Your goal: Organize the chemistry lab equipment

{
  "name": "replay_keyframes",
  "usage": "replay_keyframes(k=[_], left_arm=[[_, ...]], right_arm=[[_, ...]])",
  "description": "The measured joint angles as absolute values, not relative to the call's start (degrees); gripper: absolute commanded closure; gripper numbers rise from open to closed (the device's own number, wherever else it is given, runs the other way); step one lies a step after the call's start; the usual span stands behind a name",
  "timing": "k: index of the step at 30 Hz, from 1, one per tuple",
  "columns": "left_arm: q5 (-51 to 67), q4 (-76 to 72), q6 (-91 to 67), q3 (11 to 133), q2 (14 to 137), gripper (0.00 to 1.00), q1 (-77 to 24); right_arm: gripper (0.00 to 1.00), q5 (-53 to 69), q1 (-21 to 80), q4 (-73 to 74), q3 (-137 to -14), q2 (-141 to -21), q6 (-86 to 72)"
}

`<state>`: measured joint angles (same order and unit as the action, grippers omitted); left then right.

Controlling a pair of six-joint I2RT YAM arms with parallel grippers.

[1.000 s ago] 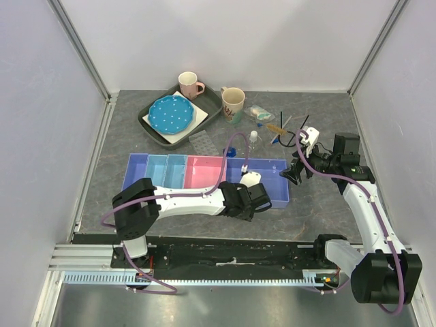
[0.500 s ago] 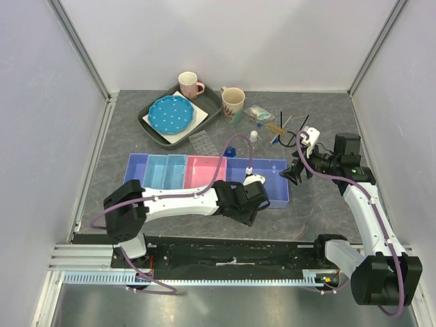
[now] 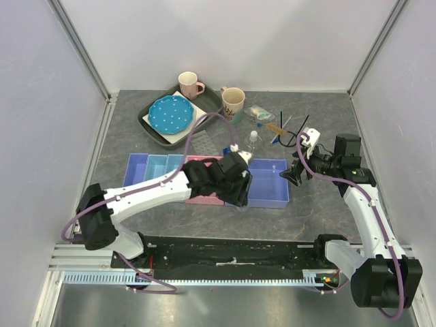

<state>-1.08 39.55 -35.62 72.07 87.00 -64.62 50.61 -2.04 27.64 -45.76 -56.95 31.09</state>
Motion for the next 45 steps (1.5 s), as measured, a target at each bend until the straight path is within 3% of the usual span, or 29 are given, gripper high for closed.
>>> replay_keyframes(k=[9, 18, 33, 45], left_arm=[[-0.4, 43.3, -30.5, 72.0, 76.5, 0.73, -45.9], [-11.5, 44.2, -24.5, 67.5, 73.8, 0.73, -31.3], [-15.0, 38.8, -21.3, 60.0, 81.9, 0.71, -25.4], [-14.9, 37.4, -21.3, 57.9, 84.6, 0.39, -25.3]], right_arm=[[0.02, 50.6, -2.0, 27.6, -45.7, -56.9, 31.1], [0.02, 50.6, -2.0, 27.6, -45.7, -56.9, 31.1], [0.02, 50.5, -2.0, 27.6, -45.6, -57.0, 31.3], [0.02, 50.5, -2.0, 27.6, -45.5, -57.1, 31.3]])
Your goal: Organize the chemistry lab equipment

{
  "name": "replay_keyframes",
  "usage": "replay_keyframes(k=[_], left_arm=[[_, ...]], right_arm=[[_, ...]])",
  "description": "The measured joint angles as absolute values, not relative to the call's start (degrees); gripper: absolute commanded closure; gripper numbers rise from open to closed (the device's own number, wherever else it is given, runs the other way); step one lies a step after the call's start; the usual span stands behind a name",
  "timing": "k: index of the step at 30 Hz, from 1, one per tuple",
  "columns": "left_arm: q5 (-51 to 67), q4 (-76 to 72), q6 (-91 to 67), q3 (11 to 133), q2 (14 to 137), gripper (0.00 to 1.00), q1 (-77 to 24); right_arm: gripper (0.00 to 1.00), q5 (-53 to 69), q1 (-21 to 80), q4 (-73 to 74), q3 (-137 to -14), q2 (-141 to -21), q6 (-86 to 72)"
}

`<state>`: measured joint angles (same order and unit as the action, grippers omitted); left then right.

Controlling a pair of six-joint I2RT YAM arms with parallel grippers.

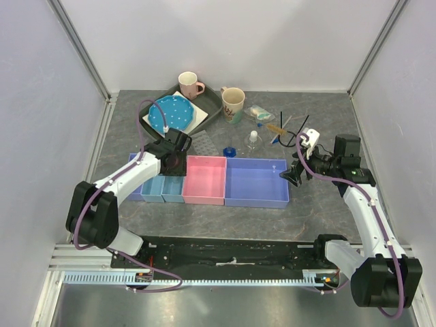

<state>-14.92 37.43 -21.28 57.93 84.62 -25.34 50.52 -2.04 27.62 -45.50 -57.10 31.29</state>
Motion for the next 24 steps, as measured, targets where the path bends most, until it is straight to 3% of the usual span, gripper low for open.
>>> replay_keyframes(k=[13, 24], left_arm=[[-14.3, 37.4, -21.3, 56.8, 83.4, 0.19, -25.2], [-12.8, 39.2, -20.5, 56.9, 70.2, 0.00, -25.1]], right_arm=[[0.02, 50.3, -2.0, 27.6, -45.4, -57.1, 31.3], [0.02, 50.2, -2.0, 27.6, -45.4, -57.7, 31.6]])
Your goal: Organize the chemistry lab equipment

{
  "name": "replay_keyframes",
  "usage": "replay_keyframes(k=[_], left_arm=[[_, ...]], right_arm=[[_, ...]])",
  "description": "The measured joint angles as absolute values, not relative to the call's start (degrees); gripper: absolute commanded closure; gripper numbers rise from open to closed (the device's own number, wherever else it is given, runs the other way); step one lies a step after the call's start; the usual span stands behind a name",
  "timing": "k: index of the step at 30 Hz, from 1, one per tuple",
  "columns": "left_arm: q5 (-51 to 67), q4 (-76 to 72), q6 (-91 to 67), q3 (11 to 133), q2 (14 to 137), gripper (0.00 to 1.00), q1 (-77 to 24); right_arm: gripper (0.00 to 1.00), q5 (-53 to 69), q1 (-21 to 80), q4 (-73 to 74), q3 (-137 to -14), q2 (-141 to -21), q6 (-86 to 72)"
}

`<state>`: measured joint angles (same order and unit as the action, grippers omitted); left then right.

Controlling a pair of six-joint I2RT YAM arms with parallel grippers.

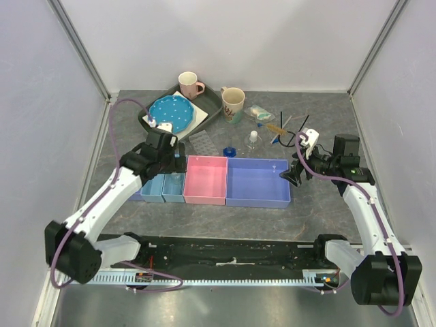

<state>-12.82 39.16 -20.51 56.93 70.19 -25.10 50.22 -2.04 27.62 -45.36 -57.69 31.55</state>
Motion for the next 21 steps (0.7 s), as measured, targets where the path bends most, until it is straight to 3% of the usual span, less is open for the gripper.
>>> replay_keyframes(k=[11, 21], left_arm=[[-7.6, 35.6, -16.4, 49.7, 51.0, 0.00, -25.1], [-0.6, 31.3, -13.3, 43.5, 39.4, 0.00, -25.1]], right_arm=[[0.02, 50.0, -0.8, 29.9, -46.9, -63.1, 32.1], [0.02, 41.3, 13.0, 35.3, -63.6, -73.5, 34.1]])
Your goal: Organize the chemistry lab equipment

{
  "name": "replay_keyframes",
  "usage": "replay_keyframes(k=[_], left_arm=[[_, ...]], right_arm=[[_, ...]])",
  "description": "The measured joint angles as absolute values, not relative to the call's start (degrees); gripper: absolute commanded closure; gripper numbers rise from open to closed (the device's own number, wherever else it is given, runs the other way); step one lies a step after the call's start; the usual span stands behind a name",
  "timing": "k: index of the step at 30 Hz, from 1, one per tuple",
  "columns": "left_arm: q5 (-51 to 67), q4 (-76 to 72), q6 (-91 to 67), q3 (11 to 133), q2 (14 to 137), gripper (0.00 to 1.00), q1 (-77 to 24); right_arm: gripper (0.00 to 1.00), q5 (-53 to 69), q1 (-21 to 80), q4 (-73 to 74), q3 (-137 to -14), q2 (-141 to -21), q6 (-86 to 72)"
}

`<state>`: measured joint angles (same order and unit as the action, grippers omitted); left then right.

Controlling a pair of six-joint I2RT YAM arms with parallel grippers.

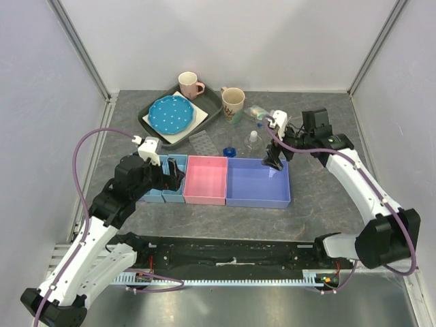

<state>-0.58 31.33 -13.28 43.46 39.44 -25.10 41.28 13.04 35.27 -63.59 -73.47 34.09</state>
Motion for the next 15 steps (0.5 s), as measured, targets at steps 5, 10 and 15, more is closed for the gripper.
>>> replay_keyframes(k=[5, 10, 15], left_arm=[[0.6, 30.1, -12.5, 43.3, 38.7, 0.00, -25.1], [0.6, 29.9, -12.3, 43.0, 38.7, 0.00, -25.1], [0.6, 29.8, -12.3, 42.9, 38.7, 0.00, -25.1]], right_arm=[[0.02, 35.9, 14.5, 30.9, -70.9, -82.1, 27.8], [0.02, 31.9, 14.9, 28.3, -75.4, -90.3, 21.7], [0.02, 27.7, 15.8, 26.9, -77.8, -95.6, 17.0]])
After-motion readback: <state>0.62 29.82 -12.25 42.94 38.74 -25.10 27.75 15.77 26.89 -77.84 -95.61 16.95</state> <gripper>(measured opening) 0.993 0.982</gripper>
